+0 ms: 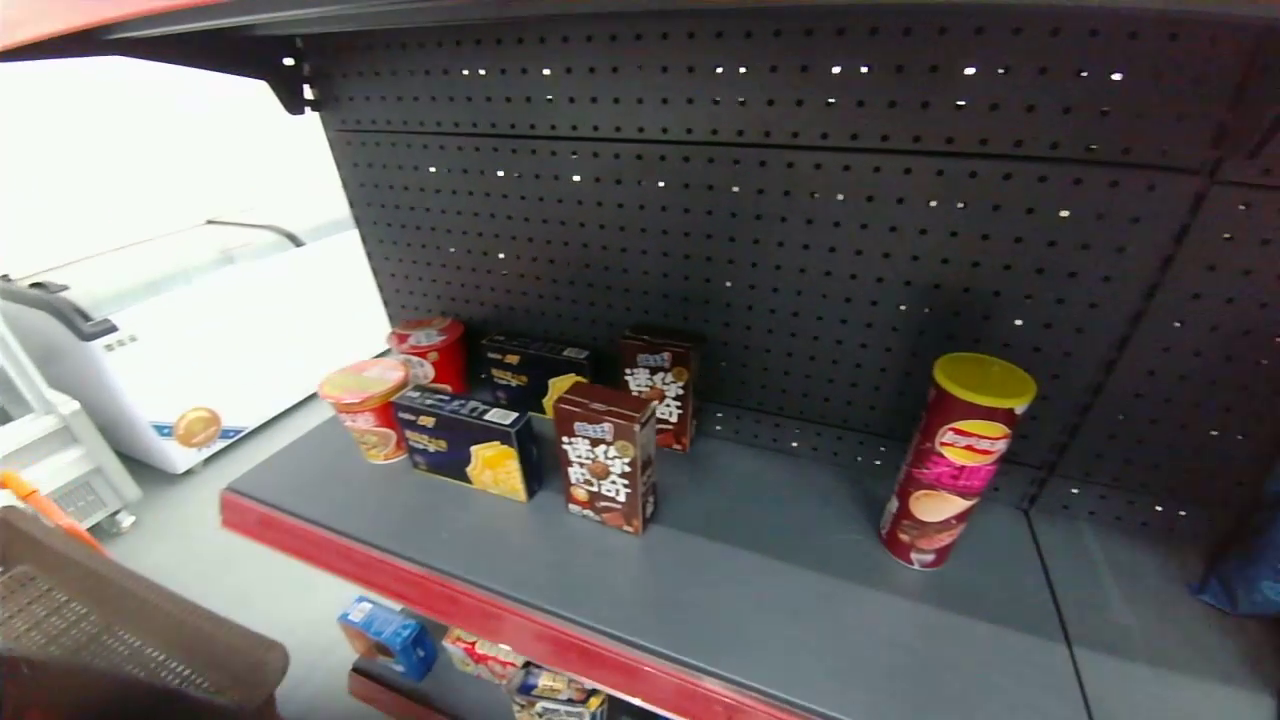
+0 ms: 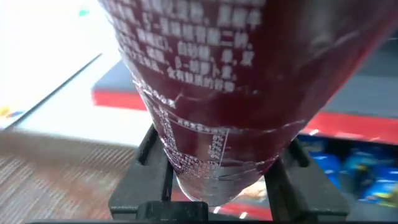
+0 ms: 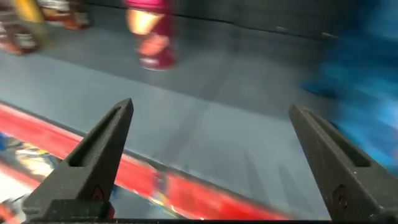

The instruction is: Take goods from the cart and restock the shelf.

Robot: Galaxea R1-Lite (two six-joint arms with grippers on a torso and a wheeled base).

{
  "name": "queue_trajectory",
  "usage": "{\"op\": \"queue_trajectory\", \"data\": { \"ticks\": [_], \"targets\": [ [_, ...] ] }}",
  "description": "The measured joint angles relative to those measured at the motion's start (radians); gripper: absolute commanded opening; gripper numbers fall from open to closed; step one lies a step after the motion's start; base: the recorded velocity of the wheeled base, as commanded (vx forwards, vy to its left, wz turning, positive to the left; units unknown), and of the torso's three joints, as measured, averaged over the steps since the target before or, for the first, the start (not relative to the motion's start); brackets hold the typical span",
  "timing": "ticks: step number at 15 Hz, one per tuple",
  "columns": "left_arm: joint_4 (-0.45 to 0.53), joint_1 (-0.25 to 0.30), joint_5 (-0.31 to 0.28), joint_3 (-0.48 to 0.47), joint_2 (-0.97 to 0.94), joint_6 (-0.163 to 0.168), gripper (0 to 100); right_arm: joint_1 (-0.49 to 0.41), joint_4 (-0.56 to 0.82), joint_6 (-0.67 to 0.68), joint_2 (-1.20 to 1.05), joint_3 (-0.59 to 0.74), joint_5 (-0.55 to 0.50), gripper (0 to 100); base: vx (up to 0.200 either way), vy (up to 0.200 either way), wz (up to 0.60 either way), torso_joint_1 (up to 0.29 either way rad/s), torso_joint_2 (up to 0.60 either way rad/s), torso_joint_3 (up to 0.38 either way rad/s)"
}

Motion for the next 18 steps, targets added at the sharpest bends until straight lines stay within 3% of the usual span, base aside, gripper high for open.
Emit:
{"op": "queue_trajectory", "data": {
  "ticks": [5,12,16,18],
  "targets": [
    [0.000,0.000,0.000,0.001,-0.006,-0.002,0,0.001,0.000,0.000,0.000,0.000,0.000,100,0.000,0.000,-0.60,0.001,0.00,0.000],
    [0.000,0.000,0.001,-0.007,-0.010,-0.002,0,0.000,-0.001,-0.002,0.000,0.000,0.000,100,0.000,0.000,0.00,0.000,0.00,0.000],
    [0.001,0.002,0.049,-0.017,-0.013,0.002,0,-0.003,0.007,-0.015,0.007,-0.007,-0.022,100,0.000,0.000,0.00,0.000,0.00,0.000],
    [0.000,0.002,0.054,-0.024,-0.006,0.005,0,0.001,-0.003,-0.019,0.072,-0.073,-0.019,100,0.000,0.000,0.00,0.000,0.00,0.000]
  ]
}}
